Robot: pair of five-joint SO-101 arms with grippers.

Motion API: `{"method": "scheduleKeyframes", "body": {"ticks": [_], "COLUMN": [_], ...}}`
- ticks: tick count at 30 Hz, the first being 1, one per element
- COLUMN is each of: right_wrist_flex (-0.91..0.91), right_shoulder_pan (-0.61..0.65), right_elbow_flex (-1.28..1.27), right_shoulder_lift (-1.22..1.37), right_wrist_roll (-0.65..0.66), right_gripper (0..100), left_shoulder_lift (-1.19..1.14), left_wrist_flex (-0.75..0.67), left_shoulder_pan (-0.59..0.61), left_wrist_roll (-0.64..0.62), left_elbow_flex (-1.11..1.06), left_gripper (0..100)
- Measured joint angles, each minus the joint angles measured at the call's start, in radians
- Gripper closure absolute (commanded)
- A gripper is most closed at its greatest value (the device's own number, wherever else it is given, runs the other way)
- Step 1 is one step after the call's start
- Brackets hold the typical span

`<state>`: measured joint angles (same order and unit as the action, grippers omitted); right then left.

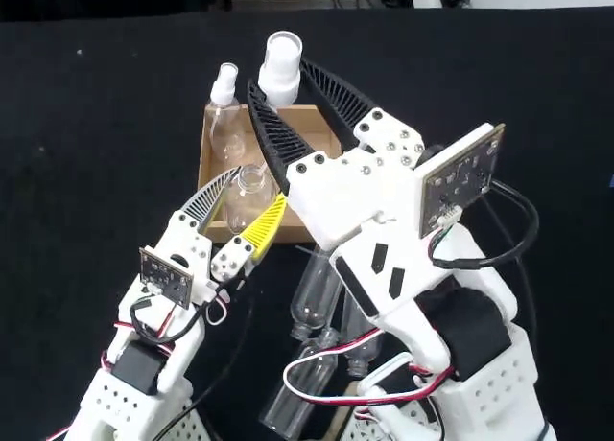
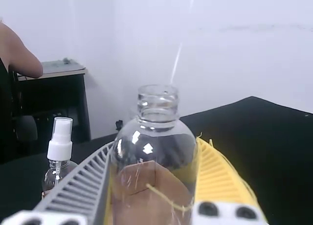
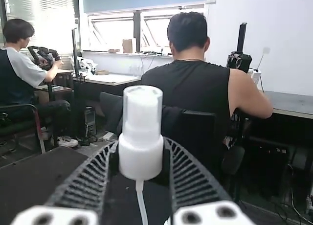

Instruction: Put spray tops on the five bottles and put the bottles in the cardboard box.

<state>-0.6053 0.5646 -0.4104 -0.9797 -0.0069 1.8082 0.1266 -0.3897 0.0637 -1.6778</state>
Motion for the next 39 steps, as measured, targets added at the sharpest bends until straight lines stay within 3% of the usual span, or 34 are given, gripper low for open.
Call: {"method": "scheduleKeyframes", "body": {"ticks": [12, 20, 26, 39], "right_wrist_flex": [0.109, -0.034, -0.092, -0.279], "right_shoulder_pan": [0.000, 0.103, 0.127, 0.127], "right_elbow_flex": [-0.129, -0.129, -0.129, -0.026], "right_shoulder_lift": [0.000, 0.000, 0.000, 0.000], "right_wrist_roll": [0.000, 0.002, 0.003, 0.005], "right_gripper": [98.4, 97.8, 84.5, 84.4], "left_shoulder_lift": [0.000, 0.000, 0.000, 0.000], "left_wrist_flex": [0.000, 0.000, 0.000, 0.000], "left_shoulder_pan": [0.000, 0.000, 0.000, 0.000], "left_wrist_roll": [0.000, 0.000, 0.000, 0.000], "left_elbow_flex": [0.000, 0.000, 0.000, 0.000], "left_gripper": [95, 95, 95, 95]}}
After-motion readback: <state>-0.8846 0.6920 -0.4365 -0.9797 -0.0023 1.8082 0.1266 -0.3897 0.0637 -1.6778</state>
